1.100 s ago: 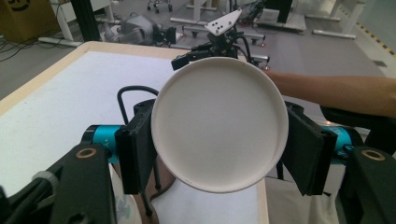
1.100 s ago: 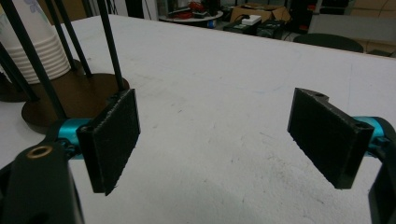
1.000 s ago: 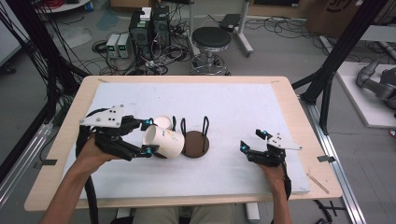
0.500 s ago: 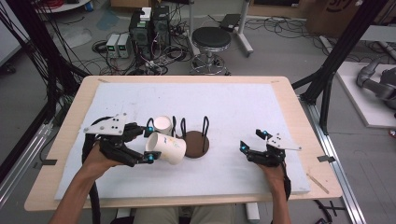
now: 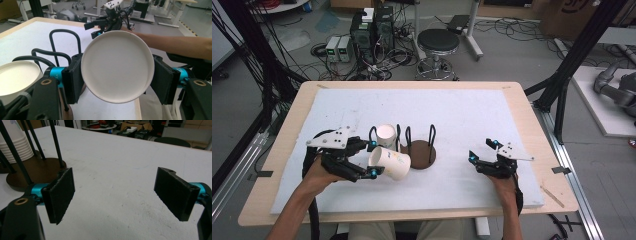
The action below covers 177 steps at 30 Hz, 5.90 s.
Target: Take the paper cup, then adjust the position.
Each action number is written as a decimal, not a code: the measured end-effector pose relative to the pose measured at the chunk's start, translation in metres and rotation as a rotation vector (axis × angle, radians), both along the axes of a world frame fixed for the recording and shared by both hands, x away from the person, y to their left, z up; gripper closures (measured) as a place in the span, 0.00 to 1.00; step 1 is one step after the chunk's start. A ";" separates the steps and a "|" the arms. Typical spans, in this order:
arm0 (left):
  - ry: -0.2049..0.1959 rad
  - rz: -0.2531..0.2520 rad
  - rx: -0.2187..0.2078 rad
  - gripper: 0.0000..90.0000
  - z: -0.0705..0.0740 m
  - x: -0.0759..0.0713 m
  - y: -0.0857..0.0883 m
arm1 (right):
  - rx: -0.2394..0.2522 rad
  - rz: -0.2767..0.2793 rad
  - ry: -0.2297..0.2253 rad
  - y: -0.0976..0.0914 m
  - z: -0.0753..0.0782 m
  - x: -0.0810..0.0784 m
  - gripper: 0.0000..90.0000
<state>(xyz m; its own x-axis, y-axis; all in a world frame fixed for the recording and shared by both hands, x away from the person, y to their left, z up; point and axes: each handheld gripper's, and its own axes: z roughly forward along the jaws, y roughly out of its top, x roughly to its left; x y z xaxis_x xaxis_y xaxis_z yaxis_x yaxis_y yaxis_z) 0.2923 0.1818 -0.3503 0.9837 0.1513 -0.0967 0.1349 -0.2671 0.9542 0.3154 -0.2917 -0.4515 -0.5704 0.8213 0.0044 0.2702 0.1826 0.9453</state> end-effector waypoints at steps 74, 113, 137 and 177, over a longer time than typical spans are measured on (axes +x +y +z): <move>-0.010 0.042 -0.002 0.38 -0.006 -0.006 0.000 | 0.031 0.437 -0.028 0.030 0.083 -0.009 0.19; -0.010 0.032 -0.048 0.38 -0.011 -0.013 -0.018 | -0.066 0.857 -0.065 0.138 0.125 -0.023 0.19; -0.021 -0.002 -0.072 0.38 -0.005 -0.018 -0.024 | -0.009 0.986 -0.008 0.171 0.104 -0.019 0.19; -0.027 -0.017 -0.091 0.38 -0.001 -0.020 -0.022 | 0.019 1.052 0.052 0.184 0.084 -0.015 0.29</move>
